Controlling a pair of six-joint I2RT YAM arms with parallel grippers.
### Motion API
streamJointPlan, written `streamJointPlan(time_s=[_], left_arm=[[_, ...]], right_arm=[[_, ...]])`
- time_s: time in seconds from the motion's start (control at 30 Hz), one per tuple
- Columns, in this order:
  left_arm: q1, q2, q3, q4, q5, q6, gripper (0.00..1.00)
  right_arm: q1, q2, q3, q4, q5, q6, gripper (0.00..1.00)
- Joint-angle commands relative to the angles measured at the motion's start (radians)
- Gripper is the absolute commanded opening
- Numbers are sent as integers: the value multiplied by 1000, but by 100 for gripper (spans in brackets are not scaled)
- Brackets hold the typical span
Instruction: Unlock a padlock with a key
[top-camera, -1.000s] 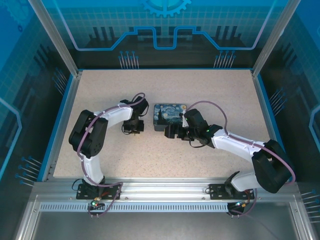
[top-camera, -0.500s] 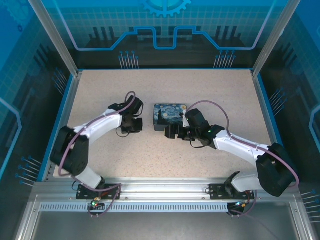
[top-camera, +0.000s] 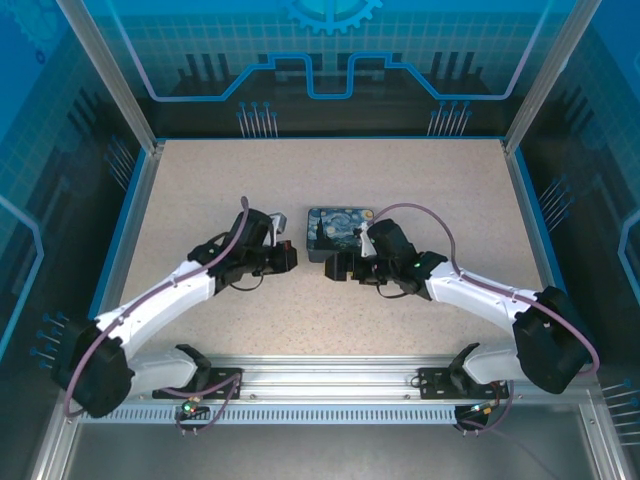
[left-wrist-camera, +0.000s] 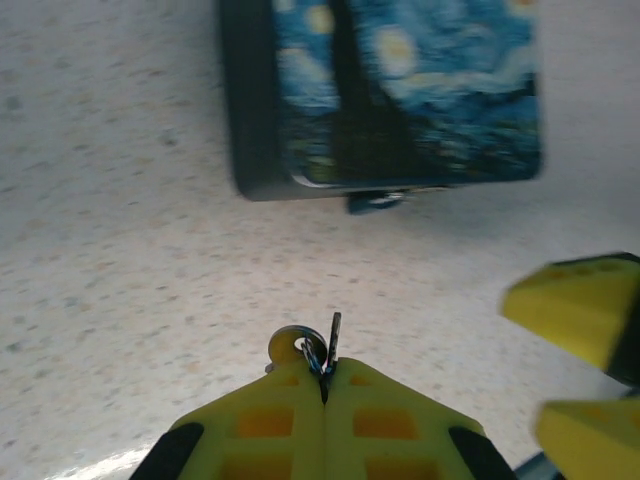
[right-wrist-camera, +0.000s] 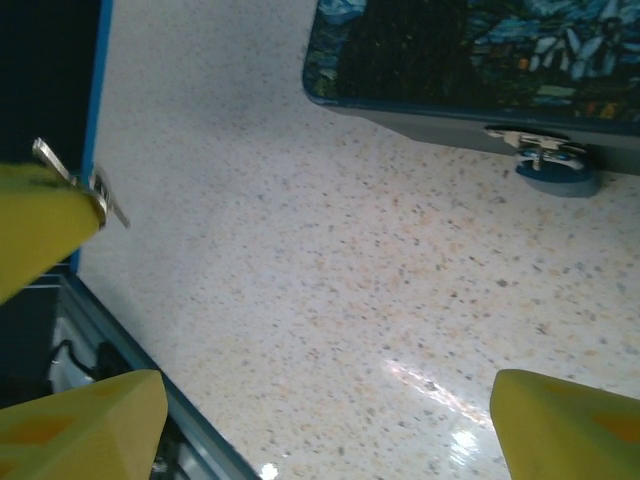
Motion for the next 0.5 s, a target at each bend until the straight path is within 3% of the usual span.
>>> streamJointPlan(time_s=[0.0,0.1,0.3,0.47], left_arm=[[-23,-76,-70,148,29,73,0],[-47,-127,-123,205,-32,99,0],[-105,-185,-191,335,-165,126,0],[-146,-181,-192,378,-199,157,0]], right_arm=[[-33,-23,32,88,-88,108,83],[-51,-20,50,126,-112,172,77],[-59,5,97,199,-140,252,52],[-58,32,103,253,-161,290,52]])
